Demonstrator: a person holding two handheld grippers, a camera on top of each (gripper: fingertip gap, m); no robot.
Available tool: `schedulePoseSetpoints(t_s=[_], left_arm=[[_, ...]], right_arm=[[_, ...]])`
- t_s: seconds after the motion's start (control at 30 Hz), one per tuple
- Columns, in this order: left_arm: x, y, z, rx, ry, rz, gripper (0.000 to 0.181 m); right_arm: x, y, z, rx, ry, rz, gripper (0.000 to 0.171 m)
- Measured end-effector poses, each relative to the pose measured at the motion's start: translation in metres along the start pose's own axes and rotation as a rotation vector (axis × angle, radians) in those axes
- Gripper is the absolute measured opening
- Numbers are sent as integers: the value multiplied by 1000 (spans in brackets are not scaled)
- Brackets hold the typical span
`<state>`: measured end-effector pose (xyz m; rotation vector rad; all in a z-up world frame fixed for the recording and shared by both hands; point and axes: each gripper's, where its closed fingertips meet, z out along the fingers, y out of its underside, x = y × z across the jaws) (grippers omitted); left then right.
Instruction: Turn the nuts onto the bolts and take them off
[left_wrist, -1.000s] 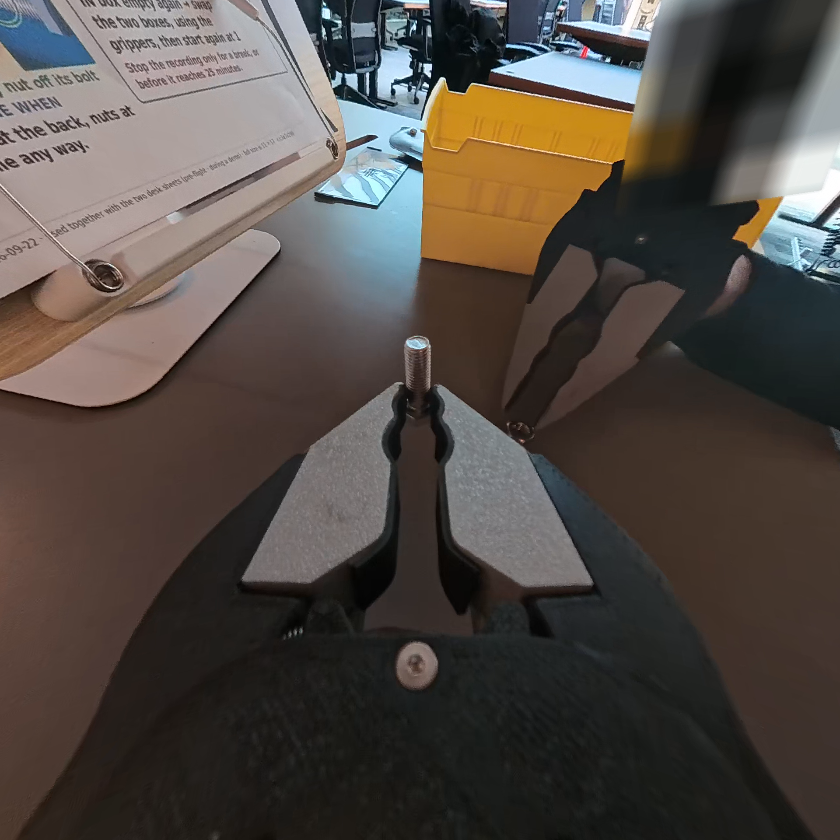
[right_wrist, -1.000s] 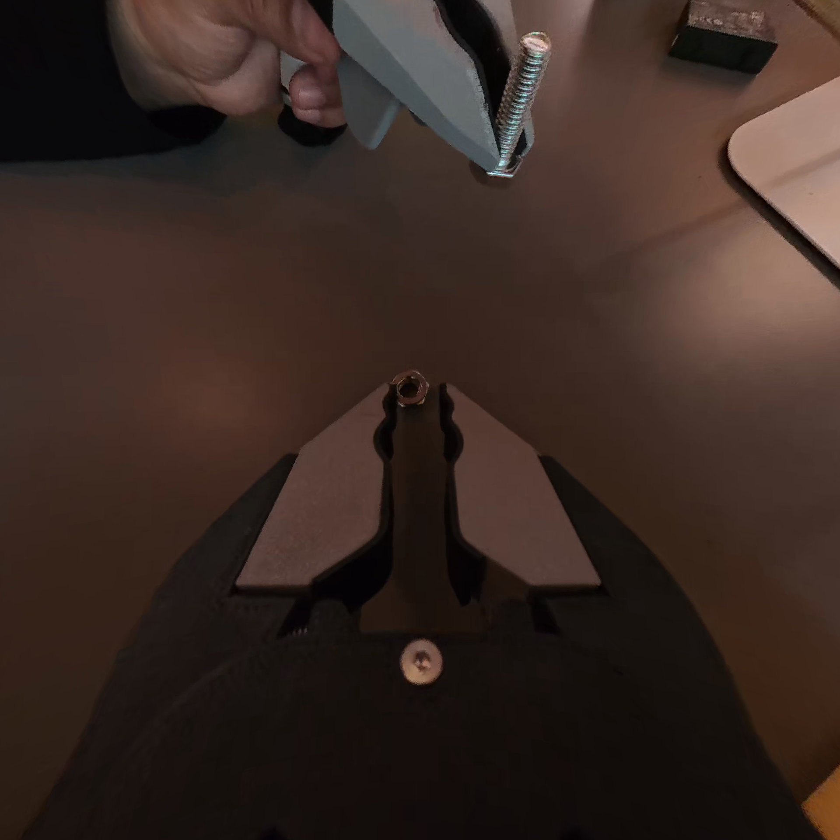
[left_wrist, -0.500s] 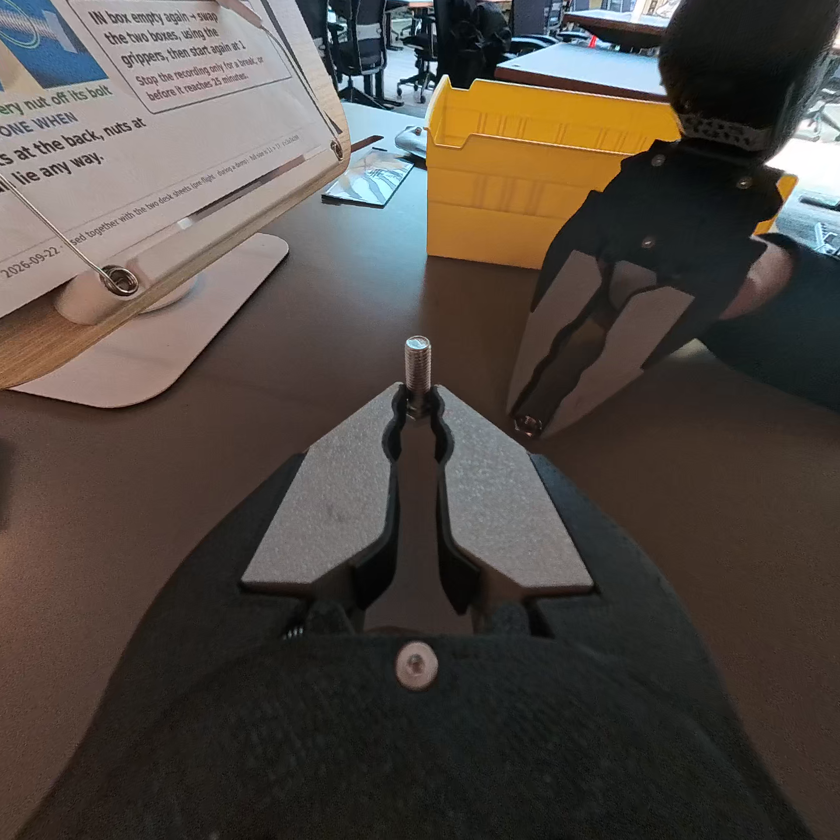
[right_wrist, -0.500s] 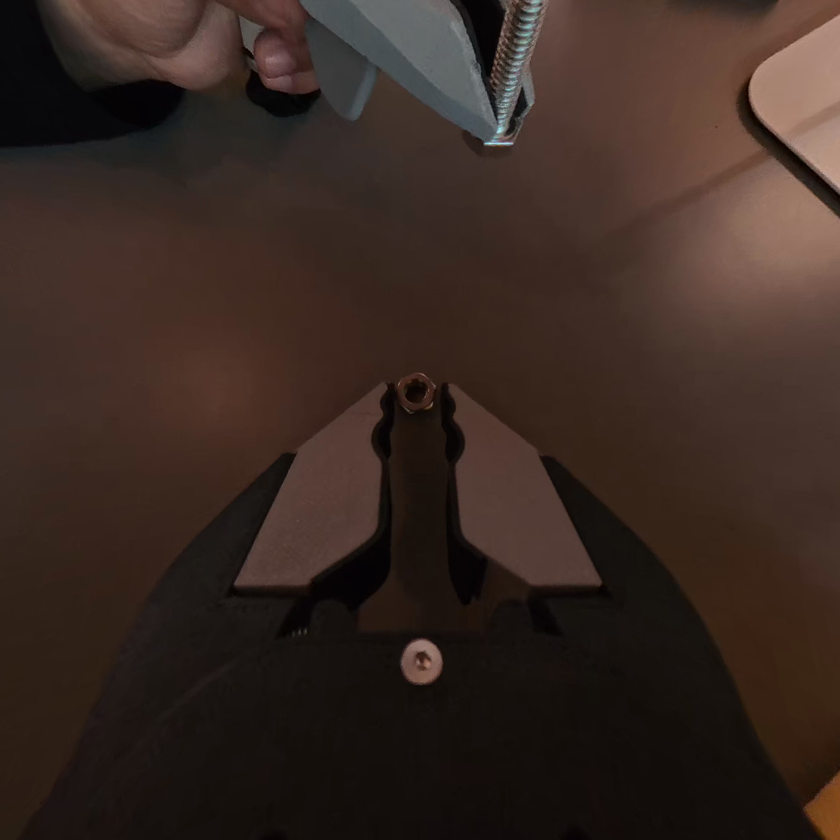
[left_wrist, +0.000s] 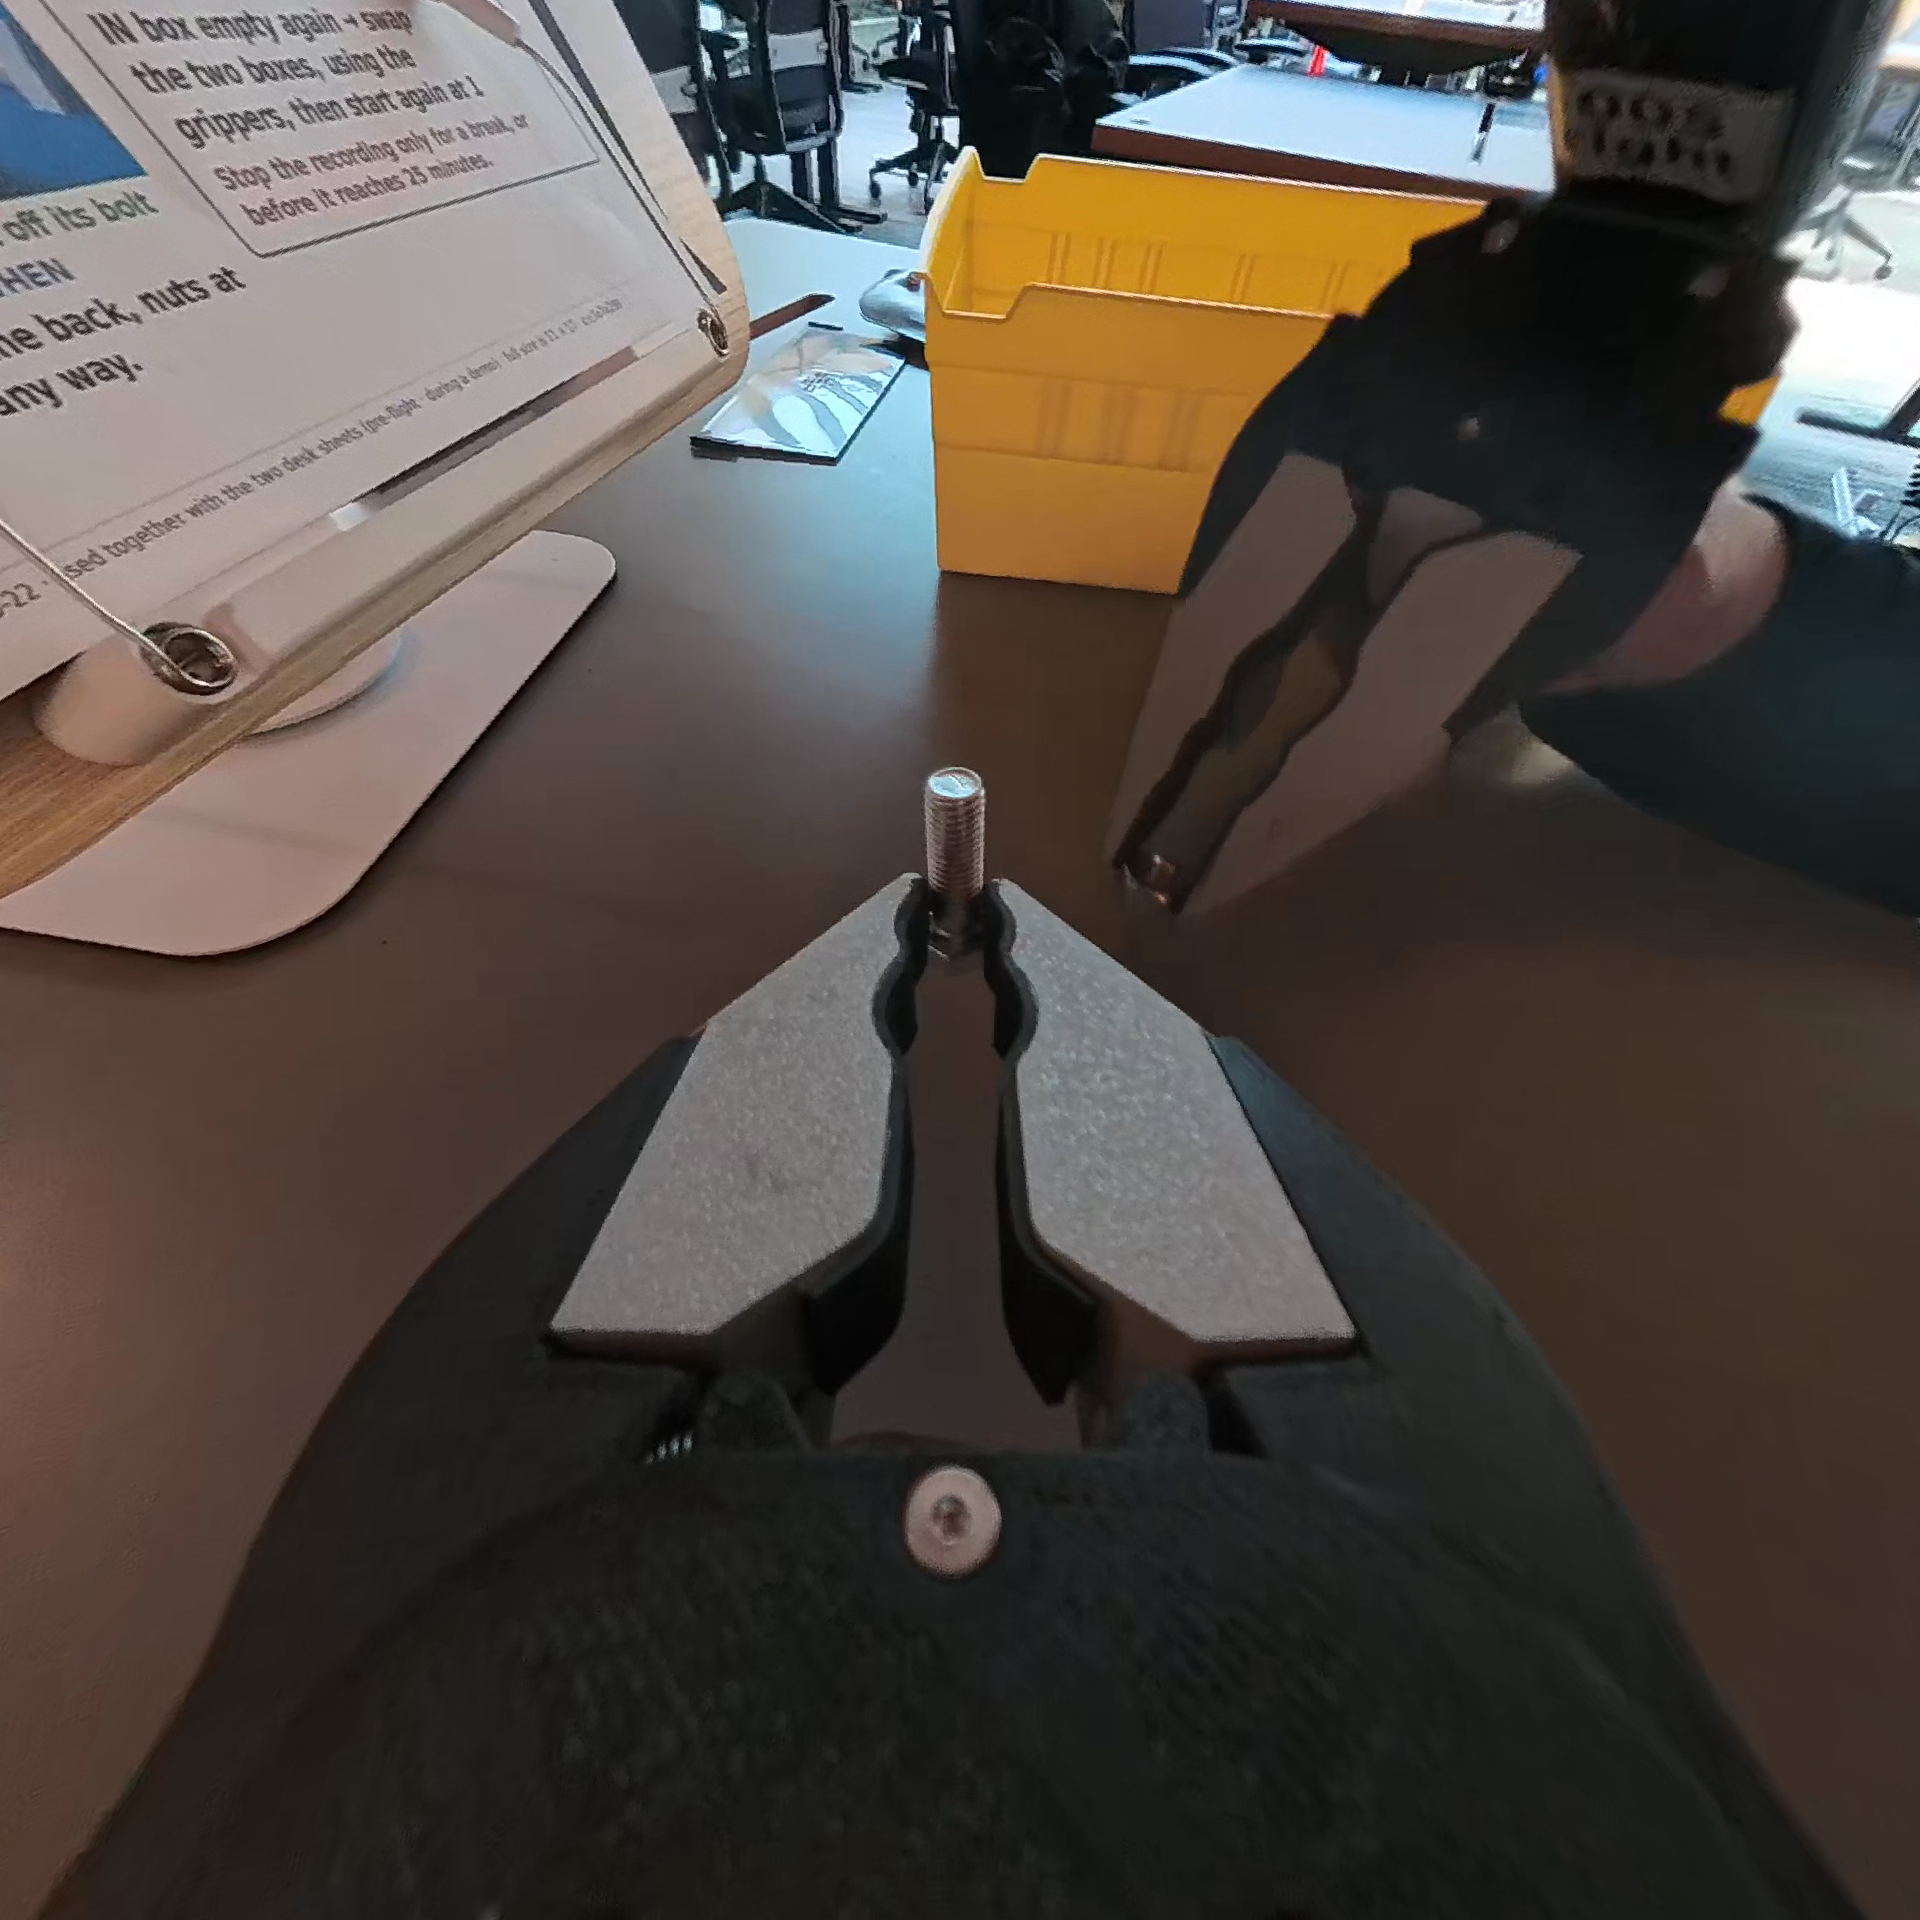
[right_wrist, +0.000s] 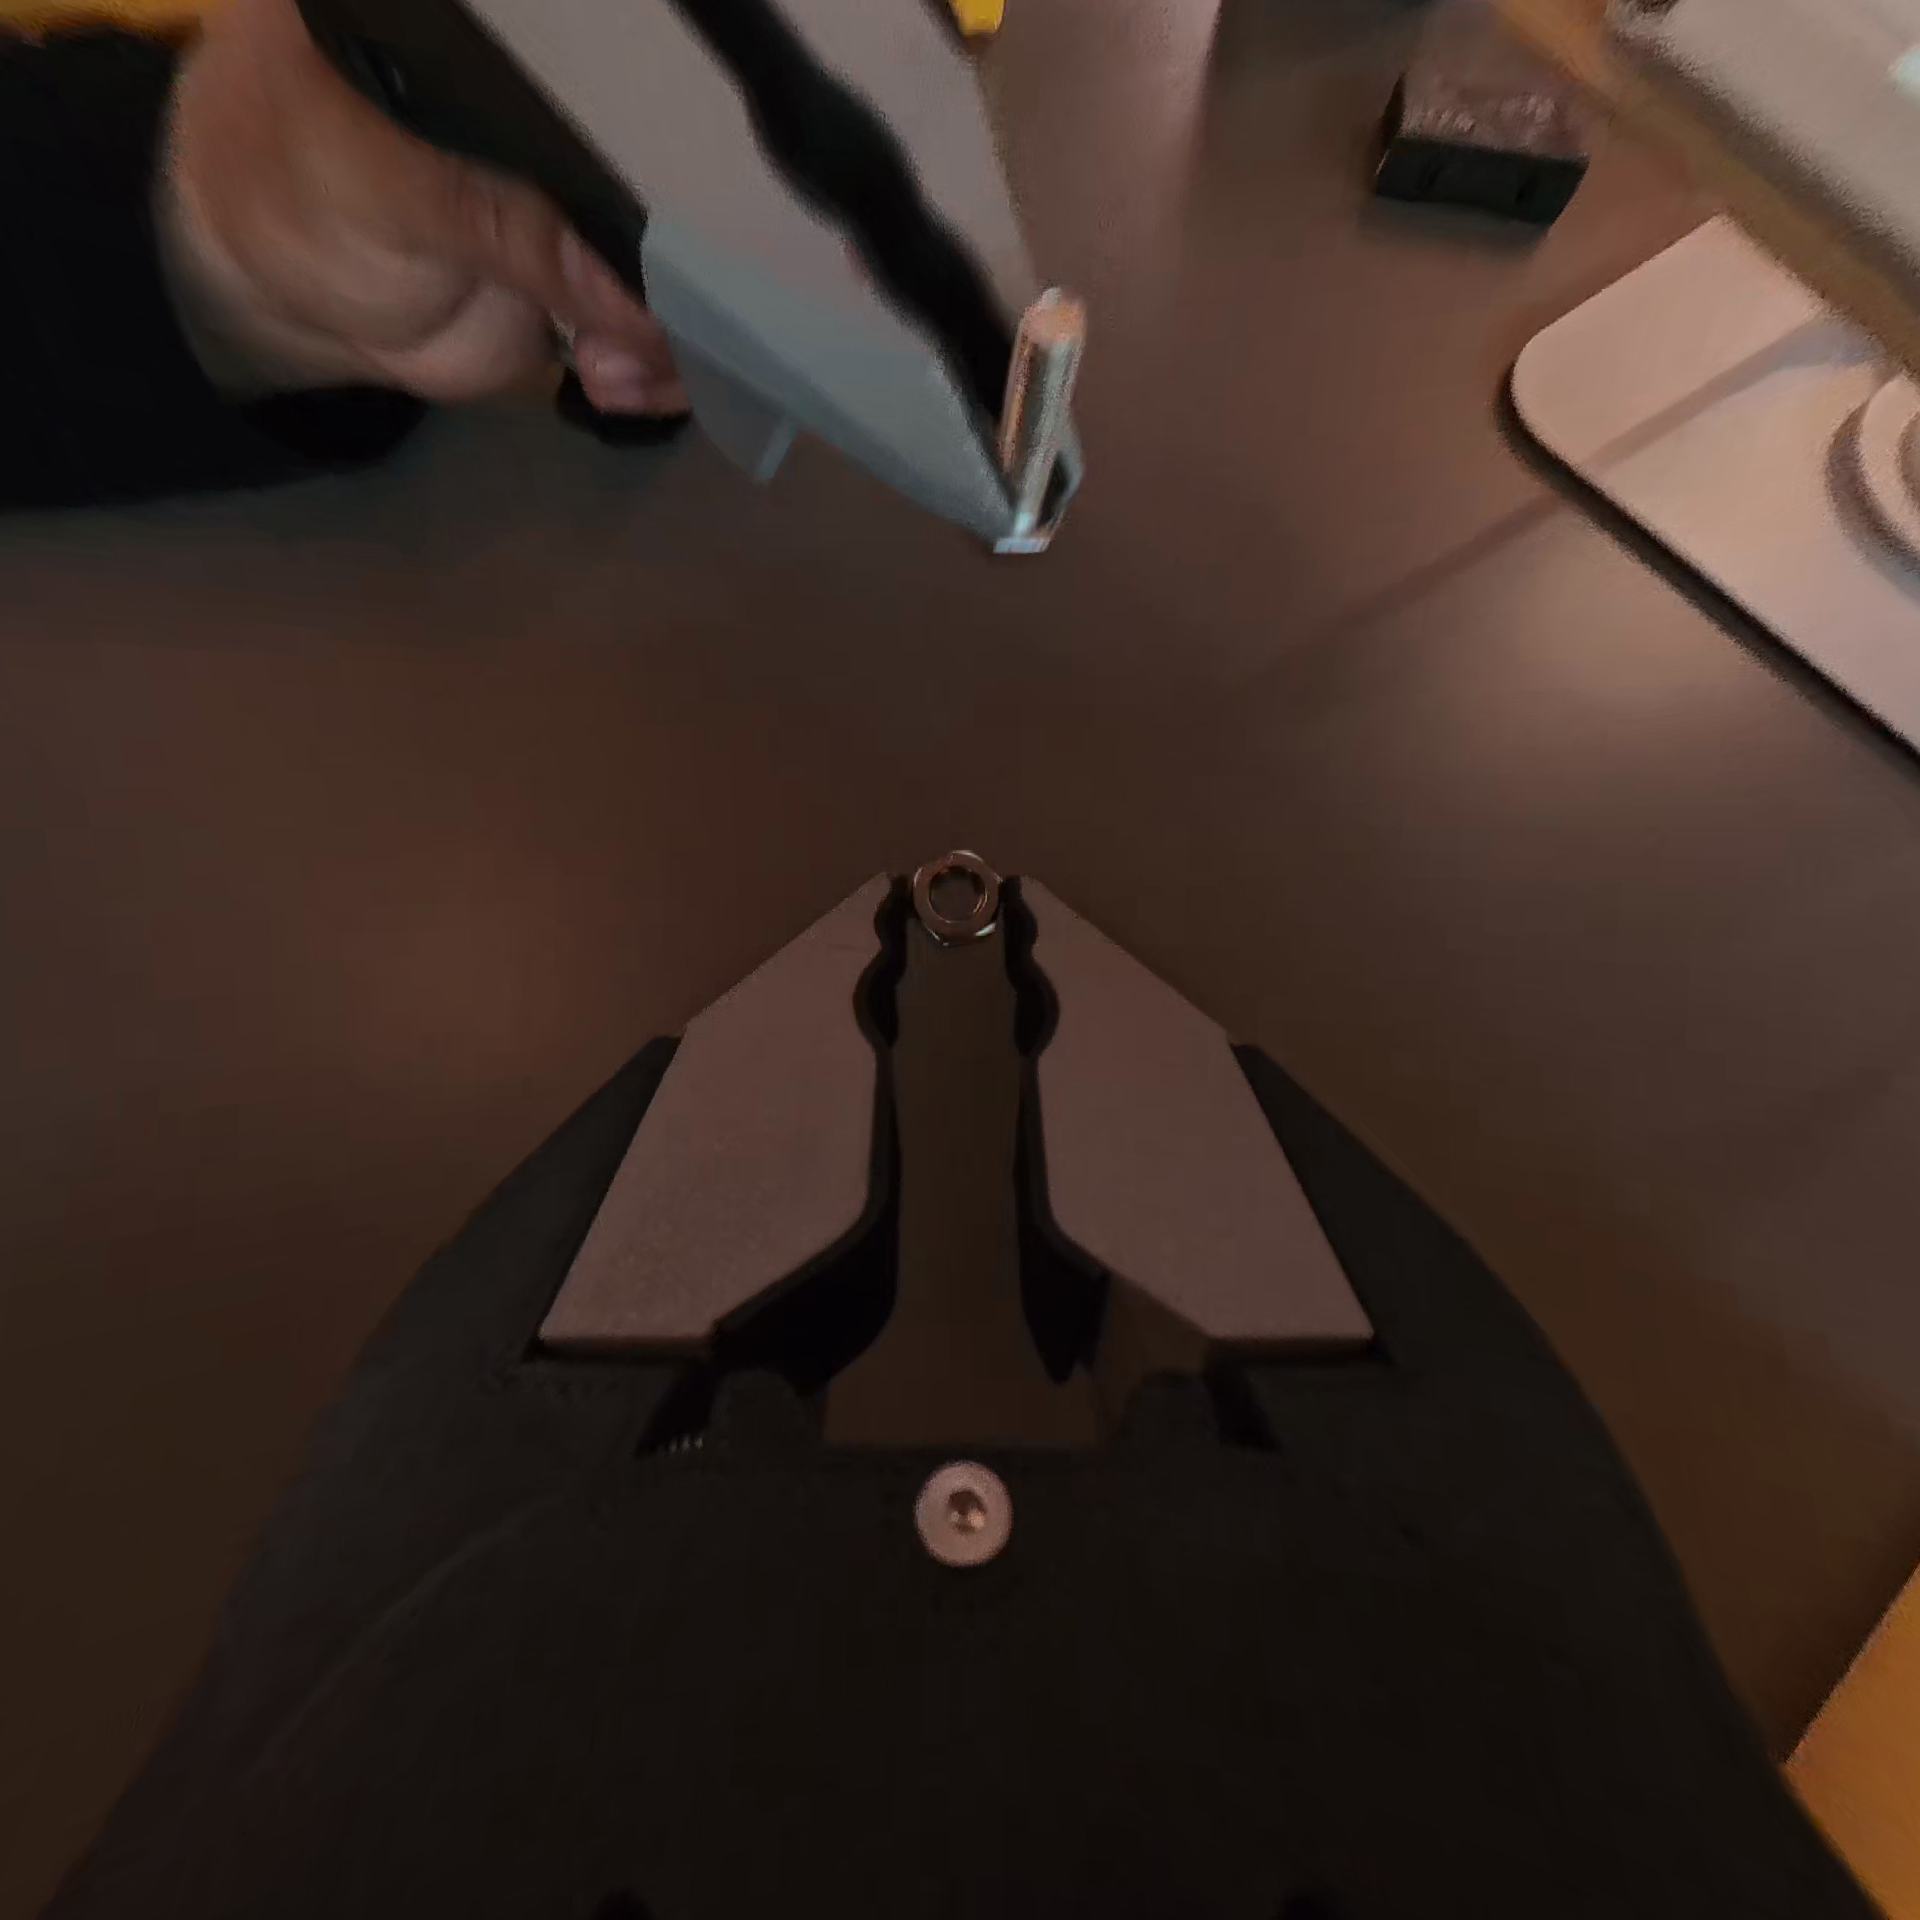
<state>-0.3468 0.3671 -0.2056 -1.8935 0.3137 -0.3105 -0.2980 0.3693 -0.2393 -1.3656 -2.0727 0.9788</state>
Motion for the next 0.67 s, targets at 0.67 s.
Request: schedulePoseSetpoints(t_s=[0.67], left_arm=[[-40,1,-13,7,-178,-25,7]], right_arm=[[39,-123,20,-125,-79,-107,14]])
